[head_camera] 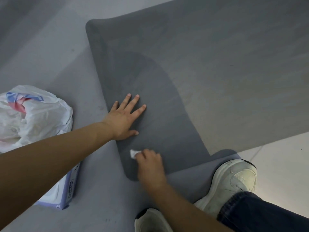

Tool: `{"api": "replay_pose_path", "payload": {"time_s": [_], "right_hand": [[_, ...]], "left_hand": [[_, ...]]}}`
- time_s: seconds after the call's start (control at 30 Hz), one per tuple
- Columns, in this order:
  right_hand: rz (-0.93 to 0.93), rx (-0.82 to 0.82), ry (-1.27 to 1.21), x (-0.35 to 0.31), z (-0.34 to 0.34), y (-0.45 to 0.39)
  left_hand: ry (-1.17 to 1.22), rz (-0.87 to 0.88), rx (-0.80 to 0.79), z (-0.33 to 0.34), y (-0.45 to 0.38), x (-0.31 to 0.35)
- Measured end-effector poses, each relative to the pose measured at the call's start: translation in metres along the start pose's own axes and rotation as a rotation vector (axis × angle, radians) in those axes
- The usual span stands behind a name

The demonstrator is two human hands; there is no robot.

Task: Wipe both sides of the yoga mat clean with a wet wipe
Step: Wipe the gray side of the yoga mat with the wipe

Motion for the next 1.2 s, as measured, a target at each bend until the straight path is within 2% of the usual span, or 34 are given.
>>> {"api": "replay_pose_path", "payload": {"time_s": [0.07,0.17,0.3,0.4,0.5,0.63,0.73,0.8,0.9,1.0,1.07,1.2], "right_hand": [[-0.073,-0.053,-0.006,-0.017,0.014,0.012],[-0.125,-0.052,0.079,0.006,-0.008,-0.005],[0.150,0.192,0.160,0.105,-0.086,-0.045],[0.312,0.311,0.154,0.135,-0.111,-0.050],[0.264,0.232,0.094,0.093,-0.071,-0.031],[0.020,-0.002,0.028,-0.001,0.002,0.022],[-0.096,-0.036,0.027,-0.012,0.007,0.031],[-0.065,-0.013,0.111,0.022,-0.013,0.017],[0.219,0.149,0.205,0.101,-0.065,-0.005],[0.402,0.272,0.182,0.127,-0.085,-0.002],[0.369,0.243,0.133,0.108,-0.067,0.006],[0.100,0.039,0.111,0.024,-0.007,0.038]], "left_hand": [[0.011,0.008,0.003,0.001,0.000,0.002],[0.012,0.054,0.025,0.003,-0.001,0.008],[0.023,0.113,0.048,0.007,0.000,0.011],[0.035,0.176,0.051,0.007,0.000,0.018],[0.075,0.183,0.039,0.006,-0.002,0.022],[0.125,0.185,0.049,0.005,-0.002,0.022],[0.117,0.189,0.080,0.009,0.000,0.025],[0.110,0.200,0.117,0.011,0.001,0.028],[0.068,0.217,0.157,0.016,0.002,0.028],[0.037,0.205,0.141,0.019,0.002,0.027],[0.025,0.188,0.122,0.020,0.000,0.028],[0.033,0.188,0.156,0.016,0.001,0.027]]}}
Point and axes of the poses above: each hand's wrist, its own y-axis away from the middle knuckle, its own z-axis out of the palm, x = y × z, the point moved 9 cm from there along -y, towards the middle knuckle, and after that the axes turned 7 degrees about z, right-handed, at the moved point
